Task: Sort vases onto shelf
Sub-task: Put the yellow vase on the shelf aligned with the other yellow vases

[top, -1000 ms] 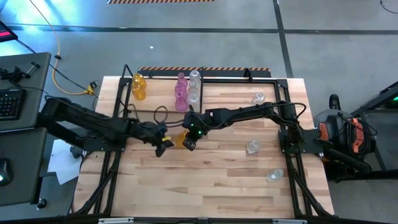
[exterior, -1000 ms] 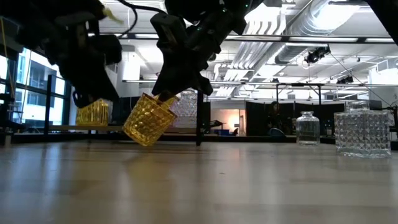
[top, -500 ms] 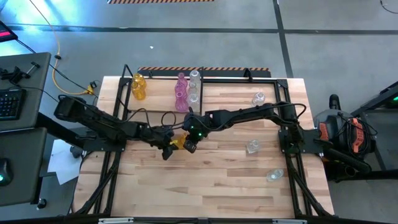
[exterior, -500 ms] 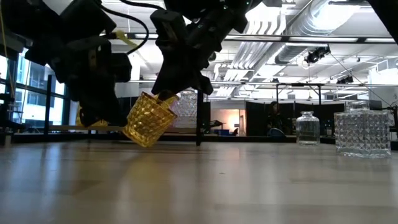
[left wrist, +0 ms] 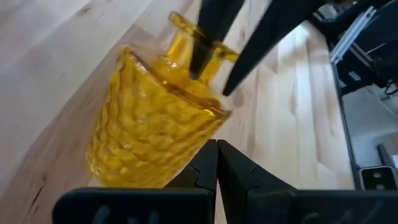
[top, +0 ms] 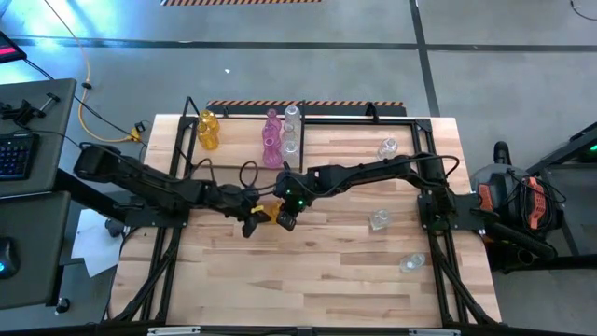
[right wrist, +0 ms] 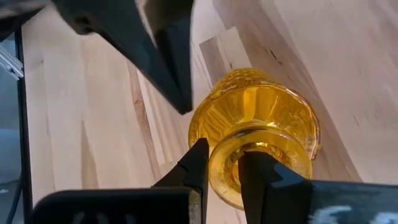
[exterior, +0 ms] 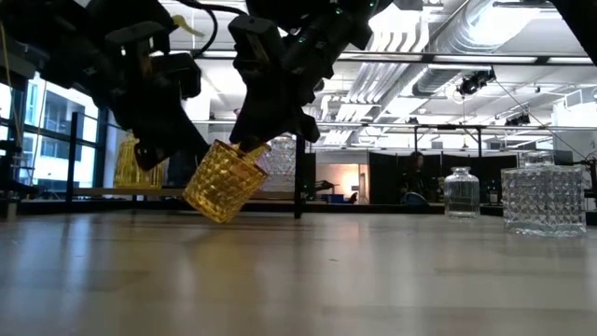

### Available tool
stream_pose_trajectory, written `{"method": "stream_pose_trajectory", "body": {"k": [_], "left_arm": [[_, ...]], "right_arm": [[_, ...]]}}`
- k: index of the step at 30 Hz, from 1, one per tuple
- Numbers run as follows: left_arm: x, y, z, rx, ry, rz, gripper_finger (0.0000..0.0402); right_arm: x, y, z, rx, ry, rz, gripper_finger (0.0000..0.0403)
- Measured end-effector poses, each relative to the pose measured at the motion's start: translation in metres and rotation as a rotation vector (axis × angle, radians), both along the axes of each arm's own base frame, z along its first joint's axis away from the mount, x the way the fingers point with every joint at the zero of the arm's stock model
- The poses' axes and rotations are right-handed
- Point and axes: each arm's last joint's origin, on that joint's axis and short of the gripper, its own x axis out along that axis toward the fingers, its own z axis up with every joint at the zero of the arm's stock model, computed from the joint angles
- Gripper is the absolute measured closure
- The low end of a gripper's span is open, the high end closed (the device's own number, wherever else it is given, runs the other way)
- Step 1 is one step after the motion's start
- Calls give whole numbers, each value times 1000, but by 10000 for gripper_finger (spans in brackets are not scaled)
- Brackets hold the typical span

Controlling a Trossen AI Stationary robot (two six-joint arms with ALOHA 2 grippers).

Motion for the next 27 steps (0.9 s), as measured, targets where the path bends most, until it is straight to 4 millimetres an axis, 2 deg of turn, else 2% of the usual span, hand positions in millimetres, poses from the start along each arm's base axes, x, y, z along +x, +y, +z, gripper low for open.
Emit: {"method": "stream_pose_trajectory", "body": {"k": [4,10,18,23,27], "left_arm": [[2,0,-4,29,14,-18,402],[6,-2,2,121,9,-79,396],[4,3,-18,144,166,-81,371],[8,1,-22,106,150,-60,371],[9,1,-24,98,151,-58,371]], "right_arm": [[0,0,0,2,0,4,367],[-1,1,-1,10,9,9,367],[-1,0,-1,19,12,14,367],[-1,1,-1,35,13,27,363],[0,2,-1,61,6,49,345]]}}
